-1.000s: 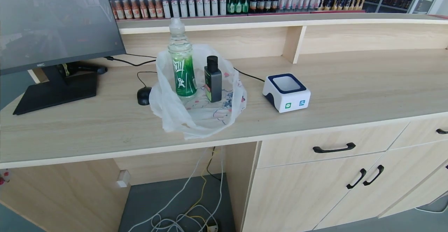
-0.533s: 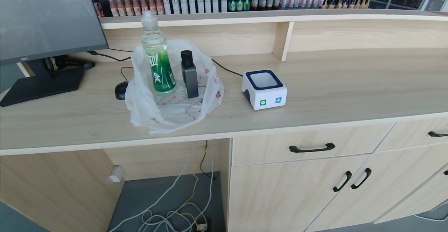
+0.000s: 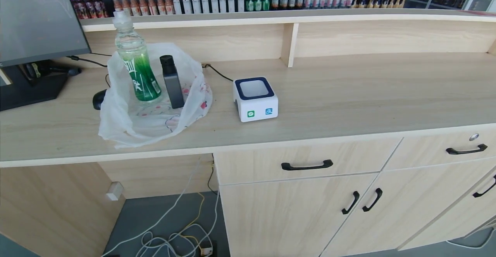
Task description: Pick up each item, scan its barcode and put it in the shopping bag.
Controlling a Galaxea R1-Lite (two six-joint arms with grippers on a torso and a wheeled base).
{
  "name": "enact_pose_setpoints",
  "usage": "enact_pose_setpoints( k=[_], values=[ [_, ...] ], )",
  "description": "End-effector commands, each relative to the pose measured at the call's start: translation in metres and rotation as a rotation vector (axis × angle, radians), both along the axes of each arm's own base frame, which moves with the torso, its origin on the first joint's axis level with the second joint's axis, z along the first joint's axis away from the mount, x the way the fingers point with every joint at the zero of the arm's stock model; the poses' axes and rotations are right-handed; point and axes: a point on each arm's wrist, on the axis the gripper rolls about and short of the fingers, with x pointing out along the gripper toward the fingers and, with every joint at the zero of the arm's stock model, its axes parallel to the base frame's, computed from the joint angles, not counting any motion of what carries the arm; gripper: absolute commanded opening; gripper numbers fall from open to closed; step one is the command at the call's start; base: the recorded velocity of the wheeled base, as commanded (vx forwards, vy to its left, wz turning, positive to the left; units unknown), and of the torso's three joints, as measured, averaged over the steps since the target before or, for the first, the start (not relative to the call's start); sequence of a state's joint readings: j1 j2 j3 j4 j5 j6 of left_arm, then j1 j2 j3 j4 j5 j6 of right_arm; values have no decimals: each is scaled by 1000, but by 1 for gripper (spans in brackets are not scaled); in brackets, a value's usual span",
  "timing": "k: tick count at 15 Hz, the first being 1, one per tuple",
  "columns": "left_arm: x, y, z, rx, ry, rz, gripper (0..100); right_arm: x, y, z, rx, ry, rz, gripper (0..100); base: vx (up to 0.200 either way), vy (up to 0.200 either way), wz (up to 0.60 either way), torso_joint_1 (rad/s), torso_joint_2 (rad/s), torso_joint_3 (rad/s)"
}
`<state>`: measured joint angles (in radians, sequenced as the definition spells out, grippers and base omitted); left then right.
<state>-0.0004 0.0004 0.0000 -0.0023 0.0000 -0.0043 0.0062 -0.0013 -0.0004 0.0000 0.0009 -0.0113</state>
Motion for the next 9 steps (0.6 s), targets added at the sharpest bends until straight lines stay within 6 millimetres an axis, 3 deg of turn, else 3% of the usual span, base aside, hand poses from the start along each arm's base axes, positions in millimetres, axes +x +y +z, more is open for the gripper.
enact_pose_setpoints(
  k=[1,2,9],
  values=[
    [0,0,0,0,-1,2,100,0,0,0,-1,2,1,100,0,0,0,0,0,0],
    [0,0,0,0,-1,0,100,0,0,0,-1,2,1,100,0,0,600,-2,7,7],
    [0,0,0,1,-1,0,100,0,0,0,1,2,1,100,0,0,0,0,0,0]
  ],
)
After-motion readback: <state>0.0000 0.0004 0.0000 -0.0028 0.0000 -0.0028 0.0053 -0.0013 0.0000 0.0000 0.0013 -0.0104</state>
